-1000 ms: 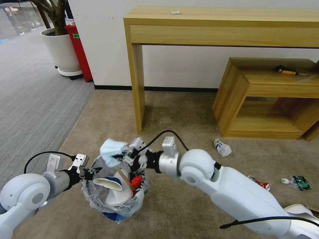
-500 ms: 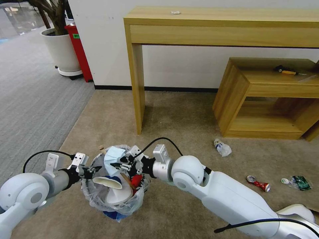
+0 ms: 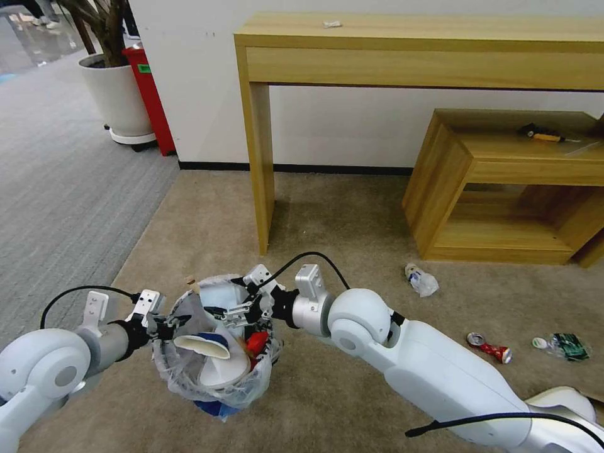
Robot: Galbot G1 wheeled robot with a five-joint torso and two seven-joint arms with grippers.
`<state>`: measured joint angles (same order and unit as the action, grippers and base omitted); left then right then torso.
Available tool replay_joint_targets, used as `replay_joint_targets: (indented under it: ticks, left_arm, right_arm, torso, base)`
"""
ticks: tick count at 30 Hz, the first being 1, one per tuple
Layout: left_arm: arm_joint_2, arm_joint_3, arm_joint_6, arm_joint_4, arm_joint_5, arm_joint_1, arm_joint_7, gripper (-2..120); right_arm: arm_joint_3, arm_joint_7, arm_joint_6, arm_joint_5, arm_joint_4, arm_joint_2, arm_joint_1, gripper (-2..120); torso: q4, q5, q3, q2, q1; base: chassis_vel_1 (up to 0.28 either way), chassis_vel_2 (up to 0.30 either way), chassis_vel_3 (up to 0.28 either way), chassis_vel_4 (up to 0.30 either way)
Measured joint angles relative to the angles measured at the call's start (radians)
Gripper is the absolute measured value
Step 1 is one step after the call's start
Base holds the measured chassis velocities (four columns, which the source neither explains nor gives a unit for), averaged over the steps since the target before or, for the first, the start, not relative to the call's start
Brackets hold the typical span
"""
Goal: Pick up the trash bin and place the garbage on the floor into it.
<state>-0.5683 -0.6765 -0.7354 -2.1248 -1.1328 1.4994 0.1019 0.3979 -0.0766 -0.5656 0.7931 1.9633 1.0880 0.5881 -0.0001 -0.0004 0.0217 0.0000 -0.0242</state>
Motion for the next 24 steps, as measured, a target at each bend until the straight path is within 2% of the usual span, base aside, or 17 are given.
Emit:
replay_joint_targets:
  ticks: [10, 14, 17, 18, 20, 22, 23, 24]
  left_arm:
    - [-0.003, -0.007, 0.0, -0.001, -0.003, 0.002, 0.0, 0]
    - [-0.016, -0.026, 0.0, -0.004, -0.001, 0.016, -0.001, 0]
    - [-0.031, -0.056, 0.0, 0.006, 0.045, 0.041, -0.037, 0]
    - [-0.031, -0.056, 0.0, 0.006, 0.045, 0.041, -0.037, 0]
    - [-0.044, -0.07, 0.0, 0.005, 0.055, 0.053, -0.047, 0]
    - [-0.056, -0.082, 0.0, 0.003, 0.063, 0.062, -0.052, 0]
    - [-0.056, -0.082, 0.0, 0.003, 0.063, 0.062, -0.052, 0]
    - [-0.062, -0.09, 0.0, 0.001, 0.071, 0.069, -0.06, 0]
  right_arm:
    - [0.002, 0.004, 0.003, 0.0, 0.009, -0.004, 0.006, 100]
    - [-0.05, 0.043, 0.02, -0.001, 0.002, 0.012, 0.018, 100]
    - [-0.172, 0.101, 0.082, -0.046, -0.018, -0.009, 0.093, 100]
    - [-0.172, 0.101, 0.082, -0.046, -0.018, -0.009, 0.093, 100]
    - [-0.25, 0.125, 0.149, -0.123, -0.05, -0.035, 0.189, 100]
    - [-0.359, 0.125, 0.185, -0.201, -0.062, -0.056, 0.31, 100]
    - [-0.359, 0.125, 0.185, -0.201, -0.062, -0.056, 0.31, 100]
    - [-0.424, 0.121, 0.204, -0.234, -0.062, -0.063, 0.373, 100]
  torso:
    - [0.0, 0.0001, 0.0, 0.0, 0.0]
    - [0.0002, 0.0001, 0.0, 0.0, 0.0]
    - [0.0001, 0.0001, 0.0, 0.0, 0.0]
    - [0.0001, 0.0001, 0.0, 0.0, 0.0]
    - [0.0004, 0.0003, 0.0, 0.0, 0.0]
    - [-0.0004, 0.0003, 0.0, 0.0, 0.0]
    - [-0.0004, 0.0003, 0.0, 0.0, 0.0]
    - [-0.0005, 0.0003, 0.0, 0.0, 0.0]
  base:
    - [0.0, 0.0, 0.0, 0.0]
    - [0.0, 0.0, 0.0, 0.0]
    - [0.0, 0.0, 0.0, 0.0]
    - [0.0, 0.0, 0.0, 0.0]
    - [0.0, 0.0, 0.0, 0.0]
    - [0.0, 0.0, 0.0, 0.0]
    - [0.0, 0.0, 0.0, 0.0]
    - [0.0, 0.0, 0.0, 0.0]
